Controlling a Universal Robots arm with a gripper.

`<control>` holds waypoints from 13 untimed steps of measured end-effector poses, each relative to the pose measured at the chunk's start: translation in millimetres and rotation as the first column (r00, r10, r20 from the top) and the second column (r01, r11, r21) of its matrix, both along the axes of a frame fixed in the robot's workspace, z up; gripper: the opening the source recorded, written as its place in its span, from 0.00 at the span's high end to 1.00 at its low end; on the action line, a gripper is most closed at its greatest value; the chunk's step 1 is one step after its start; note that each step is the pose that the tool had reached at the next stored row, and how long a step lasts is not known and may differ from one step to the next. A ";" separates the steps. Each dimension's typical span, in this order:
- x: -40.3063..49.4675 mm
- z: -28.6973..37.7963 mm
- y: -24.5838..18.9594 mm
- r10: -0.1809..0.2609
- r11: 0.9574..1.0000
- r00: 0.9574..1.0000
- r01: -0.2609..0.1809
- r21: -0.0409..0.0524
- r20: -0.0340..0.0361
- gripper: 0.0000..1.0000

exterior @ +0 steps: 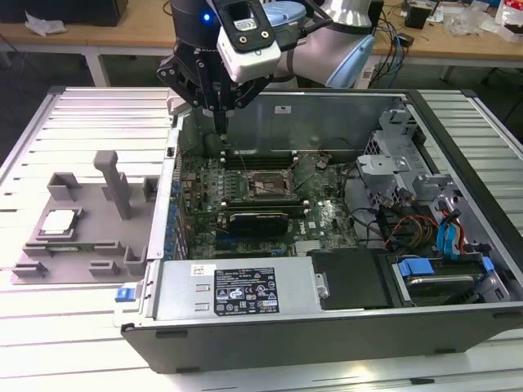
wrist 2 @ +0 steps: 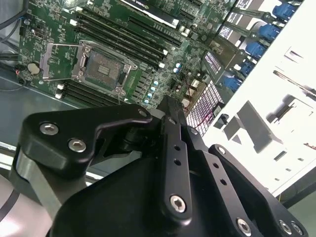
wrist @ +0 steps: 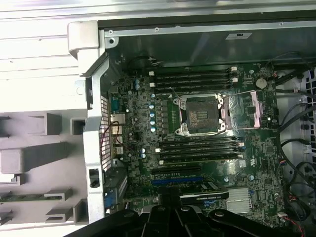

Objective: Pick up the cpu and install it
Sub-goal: 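Reach for the cpu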

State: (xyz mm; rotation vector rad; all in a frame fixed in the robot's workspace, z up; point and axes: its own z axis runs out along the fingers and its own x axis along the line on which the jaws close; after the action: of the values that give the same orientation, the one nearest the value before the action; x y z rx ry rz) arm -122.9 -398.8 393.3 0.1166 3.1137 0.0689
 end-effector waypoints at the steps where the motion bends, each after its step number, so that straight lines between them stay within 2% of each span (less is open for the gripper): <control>1: -0.2 0.0 0.0 0.000 1.000 1.000 0.000 0.000 0.000 0.89; 13: -5.7 0.0 0.7 0.000 1.000 1.000 0.000 0.000 0.000 0.89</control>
State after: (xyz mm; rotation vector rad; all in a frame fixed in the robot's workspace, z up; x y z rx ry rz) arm -128.6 -398.1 393.3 0.1166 3.1137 0.0688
